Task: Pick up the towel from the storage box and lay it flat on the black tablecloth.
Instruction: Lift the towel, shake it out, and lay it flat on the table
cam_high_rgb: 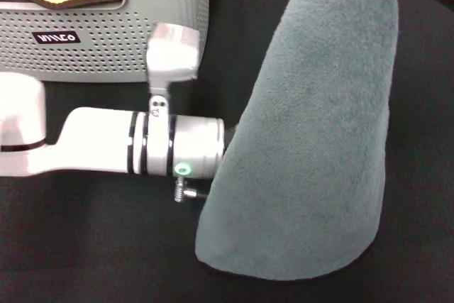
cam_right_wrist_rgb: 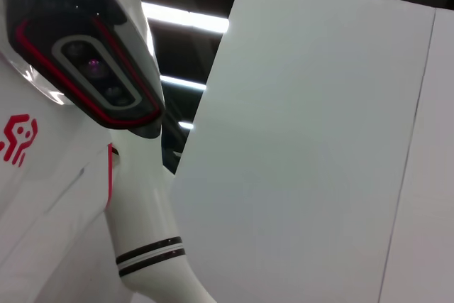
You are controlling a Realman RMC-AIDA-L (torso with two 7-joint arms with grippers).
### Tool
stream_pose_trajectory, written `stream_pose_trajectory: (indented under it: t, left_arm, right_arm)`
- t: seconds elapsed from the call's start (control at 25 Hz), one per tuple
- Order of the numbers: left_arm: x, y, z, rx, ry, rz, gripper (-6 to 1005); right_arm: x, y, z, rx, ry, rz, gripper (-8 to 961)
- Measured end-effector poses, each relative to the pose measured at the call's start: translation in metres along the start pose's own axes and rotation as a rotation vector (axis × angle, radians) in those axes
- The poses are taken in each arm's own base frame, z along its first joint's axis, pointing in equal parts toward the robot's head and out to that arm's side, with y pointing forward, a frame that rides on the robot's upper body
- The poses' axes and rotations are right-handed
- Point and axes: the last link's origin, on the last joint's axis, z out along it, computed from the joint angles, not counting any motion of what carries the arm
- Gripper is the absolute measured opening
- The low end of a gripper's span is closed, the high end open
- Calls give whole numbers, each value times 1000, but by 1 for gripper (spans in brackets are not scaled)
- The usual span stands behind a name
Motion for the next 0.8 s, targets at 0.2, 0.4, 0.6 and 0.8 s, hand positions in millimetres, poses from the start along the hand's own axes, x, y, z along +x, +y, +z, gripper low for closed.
stream_pose_trajectory:
  t: [0.2, 0.4, 0.6, 0.8]
  left_arm:
    - [0, 13, 14, -96, -86, 46, 300]
    - [3, 24, 14, -164, -60, 53, 302]
    - [6, 22, 3, -130, 52, 8, 303]
    - [9, 12, -24, -30, 227, -53, 305]
  right_arm:
    - [3, -8, 7, -13, -10, 3, 13]
    - [8, -12, 2, 16, -8, 17, 13]
    - [14, -11, -6, 47, -3, 37, 13]
    - [19, -2, -18, 83, 19, 55, 13]
